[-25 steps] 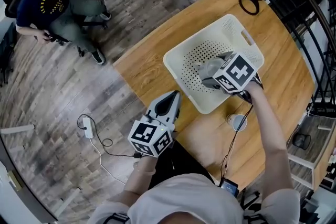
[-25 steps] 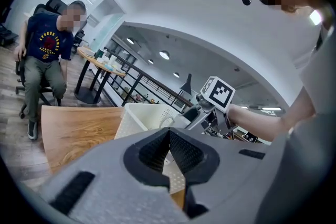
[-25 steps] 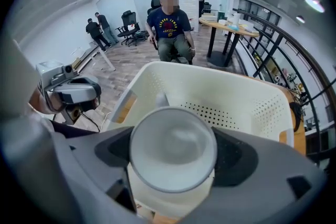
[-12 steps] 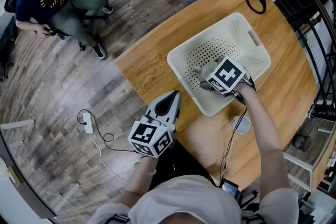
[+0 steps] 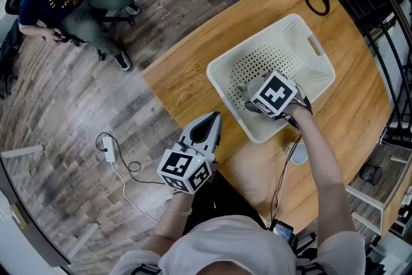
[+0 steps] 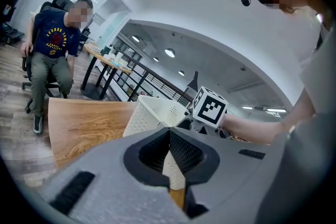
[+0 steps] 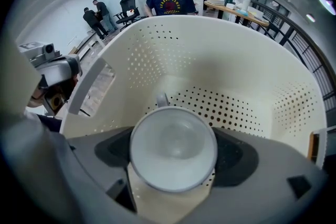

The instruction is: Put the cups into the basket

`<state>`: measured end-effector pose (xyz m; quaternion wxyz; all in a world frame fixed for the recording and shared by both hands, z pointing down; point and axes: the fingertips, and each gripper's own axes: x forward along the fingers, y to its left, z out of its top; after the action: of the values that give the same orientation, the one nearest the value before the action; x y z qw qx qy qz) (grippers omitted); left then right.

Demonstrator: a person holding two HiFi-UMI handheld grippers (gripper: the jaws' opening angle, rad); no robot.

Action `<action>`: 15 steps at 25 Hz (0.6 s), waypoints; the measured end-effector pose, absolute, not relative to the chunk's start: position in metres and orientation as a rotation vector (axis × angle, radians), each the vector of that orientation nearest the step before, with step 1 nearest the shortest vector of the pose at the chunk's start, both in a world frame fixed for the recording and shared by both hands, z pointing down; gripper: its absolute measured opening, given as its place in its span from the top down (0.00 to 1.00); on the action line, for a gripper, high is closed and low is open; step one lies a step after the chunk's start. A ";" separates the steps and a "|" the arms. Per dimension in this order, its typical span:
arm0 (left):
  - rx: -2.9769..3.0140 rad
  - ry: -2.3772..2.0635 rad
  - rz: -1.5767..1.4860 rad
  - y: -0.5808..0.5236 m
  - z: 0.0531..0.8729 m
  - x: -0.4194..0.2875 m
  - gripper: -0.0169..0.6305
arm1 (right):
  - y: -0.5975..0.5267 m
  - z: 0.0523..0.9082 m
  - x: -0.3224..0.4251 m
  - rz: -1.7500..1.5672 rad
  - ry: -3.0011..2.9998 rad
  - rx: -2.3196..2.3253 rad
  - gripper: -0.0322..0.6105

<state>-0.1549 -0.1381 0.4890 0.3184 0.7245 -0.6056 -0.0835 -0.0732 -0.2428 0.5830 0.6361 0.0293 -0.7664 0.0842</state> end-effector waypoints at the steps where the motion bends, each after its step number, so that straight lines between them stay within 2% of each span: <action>1: 1.903 -1.594 -0.217 -0.137 0.490 -0.156 0.96 | -0.242 0.583 -0.073 0.193 -1.749 0.066 0.31; 15: 1.899 -1.597 -0.225 -0.133 0.493 -0.154 0.96 | -0.237 0.592 -0.068 0.128 -1.676 0.011 0.31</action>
<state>-0.1543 -0.1327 0.4929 0.3194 0.7223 -0.6074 -0.0854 -0.0680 -0.2375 0.5915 0.6669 0.0050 -0.7429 0.0566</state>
